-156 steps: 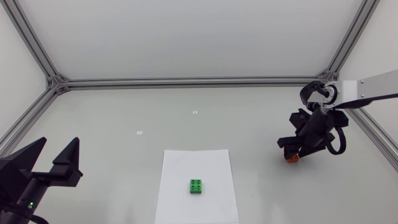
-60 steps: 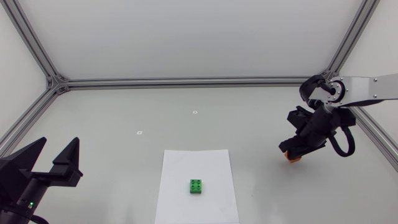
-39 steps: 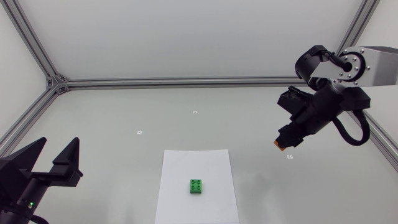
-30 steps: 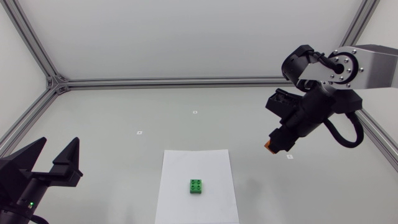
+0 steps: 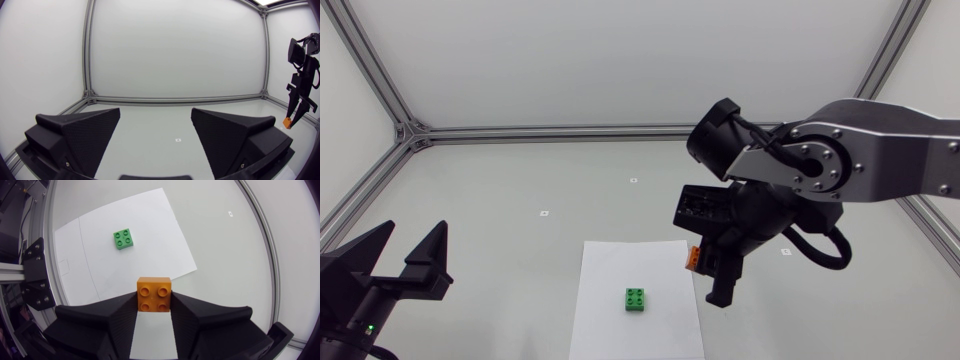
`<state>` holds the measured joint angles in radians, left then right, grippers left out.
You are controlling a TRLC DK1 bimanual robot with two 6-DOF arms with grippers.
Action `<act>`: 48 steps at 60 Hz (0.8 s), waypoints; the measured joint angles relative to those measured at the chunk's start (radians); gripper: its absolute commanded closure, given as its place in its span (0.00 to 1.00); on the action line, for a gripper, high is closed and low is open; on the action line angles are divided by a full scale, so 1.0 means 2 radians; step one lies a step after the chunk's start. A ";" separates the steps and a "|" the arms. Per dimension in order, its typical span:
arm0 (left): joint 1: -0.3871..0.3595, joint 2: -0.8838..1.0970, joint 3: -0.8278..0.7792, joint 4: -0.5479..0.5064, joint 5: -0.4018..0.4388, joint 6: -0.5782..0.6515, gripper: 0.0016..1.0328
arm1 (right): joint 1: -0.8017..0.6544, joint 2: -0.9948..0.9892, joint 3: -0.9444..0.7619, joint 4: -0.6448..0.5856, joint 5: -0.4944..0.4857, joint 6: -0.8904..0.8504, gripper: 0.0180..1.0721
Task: Pick up the orange 2x2 brick with the right arm and stack it on top of the green 2x2 brick in the center
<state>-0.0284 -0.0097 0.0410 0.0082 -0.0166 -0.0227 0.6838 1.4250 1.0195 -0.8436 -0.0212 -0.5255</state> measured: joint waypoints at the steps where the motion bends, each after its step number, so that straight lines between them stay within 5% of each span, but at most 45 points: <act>1: 0.000 0.000 0.000 0.000 0.000 0.000 0.04 | 0.004 0.004 0.000 0.002 0.000 0.000 0.94; 25: 0.000 0.000 0.000 0.000 0.000 0.000 0.04 | 0.093 0.090 0.035 0.006 0.015 -0.027 0.95; 48: 0.000 0.000 0.000 0.000 0.000 0.000 0.04 | 0.096 0.188 0.121 -0.013 -0.012 -0.068 0.95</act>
<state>-0.0284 -0.0097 0.0410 0.0082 -0.0166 -0.0223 0.8764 1.8008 1.2610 -0.8696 -0.0452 -0.6605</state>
